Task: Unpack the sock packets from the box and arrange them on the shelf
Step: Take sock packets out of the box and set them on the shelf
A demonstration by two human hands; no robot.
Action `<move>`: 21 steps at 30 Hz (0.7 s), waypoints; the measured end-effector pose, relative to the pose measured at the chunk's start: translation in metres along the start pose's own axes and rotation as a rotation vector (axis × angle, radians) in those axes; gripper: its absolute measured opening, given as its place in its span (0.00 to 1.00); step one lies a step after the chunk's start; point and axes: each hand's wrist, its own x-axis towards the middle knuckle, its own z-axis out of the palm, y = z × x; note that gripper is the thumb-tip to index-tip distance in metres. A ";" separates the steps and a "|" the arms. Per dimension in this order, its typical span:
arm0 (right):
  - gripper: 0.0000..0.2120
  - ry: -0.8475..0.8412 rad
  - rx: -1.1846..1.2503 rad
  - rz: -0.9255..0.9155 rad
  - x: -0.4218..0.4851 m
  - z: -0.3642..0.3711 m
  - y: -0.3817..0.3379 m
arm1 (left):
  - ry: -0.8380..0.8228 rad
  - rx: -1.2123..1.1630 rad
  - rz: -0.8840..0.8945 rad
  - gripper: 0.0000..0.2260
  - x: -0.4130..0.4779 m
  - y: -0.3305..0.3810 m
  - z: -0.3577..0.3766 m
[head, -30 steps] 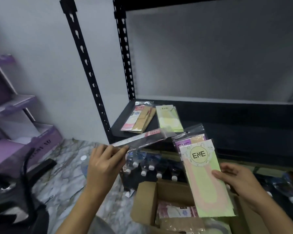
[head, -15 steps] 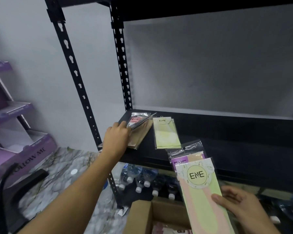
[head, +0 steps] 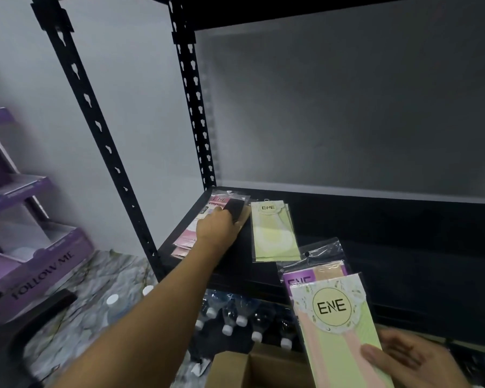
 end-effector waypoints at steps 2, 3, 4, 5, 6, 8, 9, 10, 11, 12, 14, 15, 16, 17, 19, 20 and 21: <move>0.17 -0.004 0.013 -0.005 0.003 0.002 -0.001 | 0.012 0.027 0.017 0.21 -0.003 -0.001 0.003; 0.18 -0.010 0.022 -0.005 0.005 0.002 0.000 | 0.019 0.039 0.027 0.20 -0.006 -0.002 0.005; 0.18 -0.009 0.033 0.001 0.005 0.002 -0.002 | 0.031 0.046 0.040 0.20 -0.008 -0.004 0.008; 0.18 -0.003 0.049 0.002 0.005 0.004 -0.005 | 0.042 0.042 0.046 0.20 -0.012 -0.006 0.010; 0.19 0.004 0.062 0.009 0.004 0.006 -0.008 | 0.057 0.031 0.054 0.20 -0.015 -0.008 0.012; 0.26 0.016 0.071 -0.016 0.003 0.008 -0.009 | 0.104 -0.036 0.064 0.19 -0.022 -0.010 0.011; 0.28 0.030 0.059 -0.027 0.003 0.009 -0.010 | 0.129 -0.092 0.067 0.19 -0.026 -0.011 0.008; 0.23 0.027 0.057 -0.025 0.003 0.009 -0.012 | 0.152 -0.153 0.077 0.18 -0.029 -0.012 0.005; 0.14 0.010 0.081 -0.020 0.005 0.008 -0.013 | 0.168 -0.208 0.085 0.17 -0.033 -0.013 0.001; 0.07 0.010 0.103 -0.013 0.007 0.009 -0.017 | 0.187 -0.251 0.095 0.15 -0.037 -0.014 -0.002; 0.06 0.042 0.092 -0.012 0.014 0.013 -0.022 | 0.222 -0.327 0.105 0.16 -0.046 -0.019 -0.007; 0.06 0.063 0.079 -0.027 0.019 0.016 -0.025 | 0.238 -0.371 0.105 0.16 -0.052 -0.022 -0.010; 0.05 0.077 0.070 -0.040 0.024 0.022 -0.031 | 0.258 -0.413 0.108 0.16 -0.057 -0.026 -0.011; 0.05 0.085 0.063 -0.047 0.031 0.027 -0.036 | 0.274 -0.454 0.112 0.16 -0.063 -0.031 -0.012; 0.04 0.099 0.062 -0.038 0.050 0.037 -0.044 | 0.305 -0.541 0.111 0.16 -0.075 -0.042 -0.012; 0.04 0.105 0.054 -0.032 0.061 0.043 -0.047 | 0.318 -0.582 0.100 0.15 -0.080 -0.047 -0.012; 0.05 0.108 0.036 -0.031 0.073 0.048 -0.050 | 0.332 -0.618 0.079 0.15 -0.086 -0.052 -0.012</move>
